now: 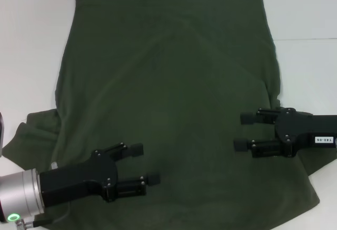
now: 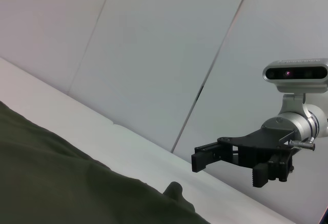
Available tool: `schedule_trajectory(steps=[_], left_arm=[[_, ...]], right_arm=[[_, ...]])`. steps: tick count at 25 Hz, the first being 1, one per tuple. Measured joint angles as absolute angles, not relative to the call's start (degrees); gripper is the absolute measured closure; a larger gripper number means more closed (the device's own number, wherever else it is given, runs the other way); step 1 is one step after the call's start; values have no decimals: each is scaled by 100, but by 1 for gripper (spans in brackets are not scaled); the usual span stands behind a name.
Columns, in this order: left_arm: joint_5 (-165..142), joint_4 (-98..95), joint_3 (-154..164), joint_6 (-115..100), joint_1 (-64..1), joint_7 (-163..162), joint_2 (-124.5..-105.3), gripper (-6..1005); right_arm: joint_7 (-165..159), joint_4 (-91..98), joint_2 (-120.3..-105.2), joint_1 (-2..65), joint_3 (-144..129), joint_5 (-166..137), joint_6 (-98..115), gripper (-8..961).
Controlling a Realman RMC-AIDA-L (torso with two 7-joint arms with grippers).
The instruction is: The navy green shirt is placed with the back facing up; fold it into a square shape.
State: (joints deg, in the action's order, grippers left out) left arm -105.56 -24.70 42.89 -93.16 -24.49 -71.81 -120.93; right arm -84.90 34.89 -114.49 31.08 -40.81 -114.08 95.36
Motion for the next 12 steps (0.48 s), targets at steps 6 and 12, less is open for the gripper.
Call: schedule_trajectory(steps=[6,12], left_arm=[[-10556,-2470,4286,-9316,-2459,-7181,-12093,66],[-10552,-2470,4275,-9316,-2461,-7181,-12093,66]], right_arm=[[-8488,3489,-11452,3111,-4065,-11408,9536,39],[-8490,3490,-11454,3111,-4058,-11408,9536,39]])
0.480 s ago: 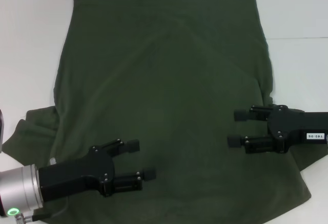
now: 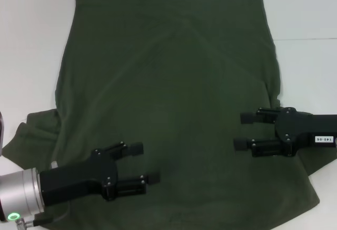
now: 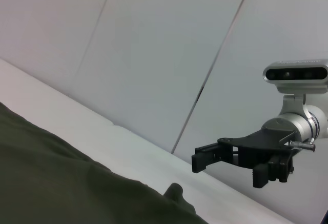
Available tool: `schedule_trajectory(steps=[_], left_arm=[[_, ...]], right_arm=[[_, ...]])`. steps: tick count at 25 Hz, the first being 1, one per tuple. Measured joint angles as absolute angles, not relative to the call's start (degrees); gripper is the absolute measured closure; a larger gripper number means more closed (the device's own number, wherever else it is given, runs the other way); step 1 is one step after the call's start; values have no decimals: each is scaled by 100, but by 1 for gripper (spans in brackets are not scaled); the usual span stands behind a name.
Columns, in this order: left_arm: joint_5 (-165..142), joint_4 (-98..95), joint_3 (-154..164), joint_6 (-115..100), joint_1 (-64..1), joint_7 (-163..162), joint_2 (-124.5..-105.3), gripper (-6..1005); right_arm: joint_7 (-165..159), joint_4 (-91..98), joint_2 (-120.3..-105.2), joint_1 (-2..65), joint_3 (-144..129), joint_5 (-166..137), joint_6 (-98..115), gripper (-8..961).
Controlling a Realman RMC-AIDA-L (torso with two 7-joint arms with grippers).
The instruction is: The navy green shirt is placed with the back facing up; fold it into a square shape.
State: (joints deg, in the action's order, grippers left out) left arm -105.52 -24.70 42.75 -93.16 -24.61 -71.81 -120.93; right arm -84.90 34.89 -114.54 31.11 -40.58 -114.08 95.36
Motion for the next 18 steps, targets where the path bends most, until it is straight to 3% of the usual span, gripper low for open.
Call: schedule_trajectory(steps=[18], left_arm=[[-10474,-2469,2358,-8776,-2151,-7485,-12120,67]], right_arm=[[-8490,3451,-11591,3261,-4007,-11401,9481,41]])
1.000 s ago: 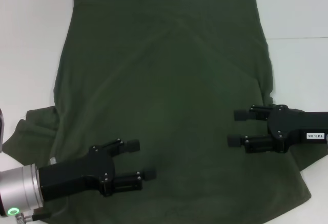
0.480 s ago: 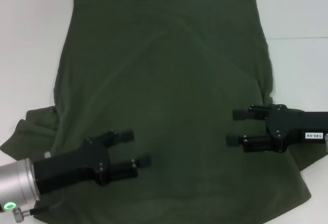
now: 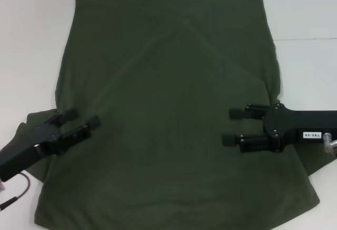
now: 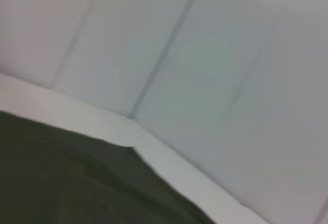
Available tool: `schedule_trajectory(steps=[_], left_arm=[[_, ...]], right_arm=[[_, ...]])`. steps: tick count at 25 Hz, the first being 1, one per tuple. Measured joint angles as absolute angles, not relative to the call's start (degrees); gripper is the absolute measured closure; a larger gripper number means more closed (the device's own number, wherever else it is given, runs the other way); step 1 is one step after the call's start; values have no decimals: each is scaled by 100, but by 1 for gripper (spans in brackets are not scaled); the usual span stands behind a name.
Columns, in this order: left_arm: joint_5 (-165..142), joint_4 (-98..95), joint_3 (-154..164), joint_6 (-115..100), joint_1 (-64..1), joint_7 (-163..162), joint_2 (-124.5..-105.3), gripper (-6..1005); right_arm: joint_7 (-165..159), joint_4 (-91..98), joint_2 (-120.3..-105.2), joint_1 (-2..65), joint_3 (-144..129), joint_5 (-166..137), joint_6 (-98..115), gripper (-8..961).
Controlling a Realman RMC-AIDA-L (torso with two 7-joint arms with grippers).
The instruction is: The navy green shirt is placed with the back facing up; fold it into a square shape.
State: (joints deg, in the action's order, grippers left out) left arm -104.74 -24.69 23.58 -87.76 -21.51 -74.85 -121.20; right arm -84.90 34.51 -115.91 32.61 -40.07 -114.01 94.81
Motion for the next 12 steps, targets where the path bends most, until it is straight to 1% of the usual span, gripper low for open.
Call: schedule_trajectory(steps=[6,12], left_arm=[[-10476,-2553,2052,-8260,-2040,-7737,-12090,68],[-10477,-2559,1839,-7631,-2021,-7752,-12097,69]], right_arm=[[-8490,3436,-11645,3307,-4007,-11399,9429,42],[-8521,3427,-11655,3313,-4007,-11399,9413,42]])
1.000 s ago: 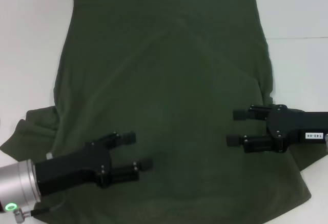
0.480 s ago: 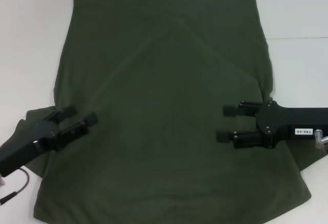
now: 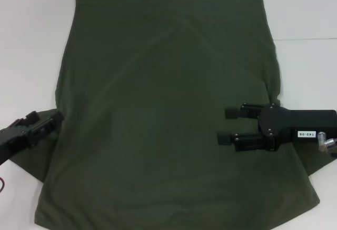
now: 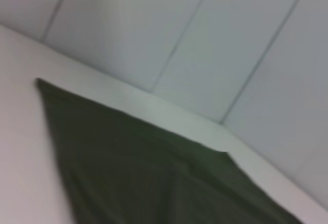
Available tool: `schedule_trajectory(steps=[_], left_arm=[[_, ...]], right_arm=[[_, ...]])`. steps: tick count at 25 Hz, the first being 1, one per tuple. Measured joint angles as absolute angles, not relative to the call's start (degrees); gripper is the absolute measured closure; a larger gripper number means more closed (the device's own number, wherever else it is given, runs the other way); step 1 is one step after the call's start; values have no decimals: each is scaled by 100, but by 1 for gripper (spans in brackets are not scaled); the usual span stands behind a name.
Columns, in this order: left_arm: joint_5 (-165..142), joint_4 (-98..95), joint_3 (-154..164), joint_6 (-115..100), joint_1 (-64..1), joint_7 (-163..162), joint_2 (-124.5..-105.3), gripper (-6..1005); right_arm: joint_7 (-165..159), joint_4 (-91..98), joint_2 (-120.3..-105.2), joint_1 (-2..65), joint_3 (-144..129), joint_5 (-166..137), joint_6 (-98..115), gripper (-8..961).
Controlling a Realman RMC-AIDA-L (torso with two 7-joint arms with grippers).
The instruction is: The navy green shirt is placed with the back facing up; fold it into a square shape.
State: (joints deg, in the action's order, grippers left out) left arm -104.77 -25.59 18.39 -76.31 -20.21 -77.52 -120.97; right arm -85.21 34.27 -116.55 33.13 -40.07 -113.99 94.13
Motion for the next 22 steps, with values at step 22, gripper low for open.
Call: schedule_trajectory(steps=[22], left_arm=[[-10536,-2595,1705,-6493,-2021,-7636,-12158,70]], right_arm=[[-8552,3419,-11692,3295,-3999,-11395,9351,45]])
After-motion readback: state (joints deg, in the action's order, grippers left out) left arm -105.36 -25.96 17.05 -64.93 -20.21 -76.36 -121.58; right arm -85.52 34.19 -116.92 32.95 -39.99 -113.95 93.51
